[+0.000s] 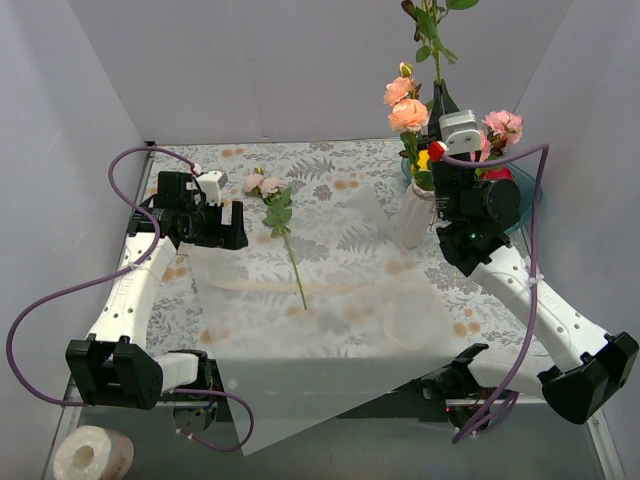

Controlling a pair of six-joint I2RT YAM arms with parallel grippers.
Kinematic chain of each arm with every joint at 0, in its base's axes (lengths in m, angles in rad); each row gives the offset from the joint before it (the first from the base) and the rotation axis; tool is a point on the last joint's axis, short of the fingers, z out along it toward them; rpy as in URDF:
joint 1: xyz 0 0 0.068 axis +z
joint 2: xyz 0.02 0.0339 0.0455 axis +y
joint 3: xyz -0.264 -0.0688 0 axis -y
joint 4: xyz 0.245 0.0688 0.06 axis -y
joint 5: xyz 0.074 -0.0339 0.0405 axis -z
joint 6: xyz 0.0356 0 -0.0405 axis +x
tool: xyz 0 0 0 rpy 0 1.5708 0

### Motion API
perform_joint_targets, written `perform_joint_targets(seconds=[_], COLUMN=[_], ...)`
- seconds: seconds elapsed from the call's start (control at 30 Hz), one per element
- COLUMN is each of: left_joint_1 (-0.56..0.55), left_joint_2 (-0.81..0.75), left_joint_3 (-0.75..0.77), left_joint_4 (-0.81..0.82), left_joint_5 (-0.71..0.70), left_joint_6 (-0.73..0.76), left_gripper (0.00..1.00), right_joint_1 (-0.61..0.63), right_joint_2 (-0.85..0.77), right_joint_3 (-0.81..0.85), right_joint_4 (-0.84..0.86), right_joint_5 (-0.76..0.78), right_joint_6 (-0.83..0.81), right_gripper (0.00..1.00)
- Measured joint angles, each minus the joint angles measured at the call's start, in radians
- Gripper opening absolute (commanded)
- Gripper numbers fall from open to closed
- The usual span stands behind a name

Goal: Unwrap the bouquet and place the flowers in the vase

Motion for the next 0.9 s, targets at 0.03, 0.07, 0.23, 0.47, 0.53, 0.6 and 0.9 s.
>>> perform_joint_targets(seconds=[0.03,0.07,0.23,0.47,0.53,0.6,0.9], left_joint_1=[0.0,0.0,0.0,0.0,0.0,0.0,0.0], left_joint_2=[0.0,0.0,0.0,0.0,0.0,0.0,0.0], left_joint_3=[0.001,0.003,0.004,0.004,0.005,0.005,0.005], left_joint_4=[-0.001,-0.002,-0.005,-0.007,-0.009,-0.011,-0.019], left_joint_5=[0.002,0.002,0.002,0.001,0.001,0.001,0.002], left_joint_6=[0.0,0.0,0.003,0.014,0.016,0.017,0.023], left_gripper=[0.98,0.98,0.98,0.98,0.98,0.98,0.98], right_joint_1=[-0.014,-0.026,-0.067,-0.092,-0.092,-0.093,-0.122], right_joint_2=[0.007,0.013,0.031,0.031,0.031,0.031,0.029], right_joint_3=[-0.002,-0.005,-0.022,-0.081,-0.101,-0.121,-0.197], right_joint_4=[0.003,0.008,0.032,0.115,0.137,0.159,0.177], right_joint_5=[0.0,0.001,0.013,0.039,0.048,0.063,0.105], right_joint_6=[0.008,0.019,0.066,0.128,0.141,0.149,0.202], right_gripper=[0.01,0.01,0.01,0.01,0.01,0.01,0.01])
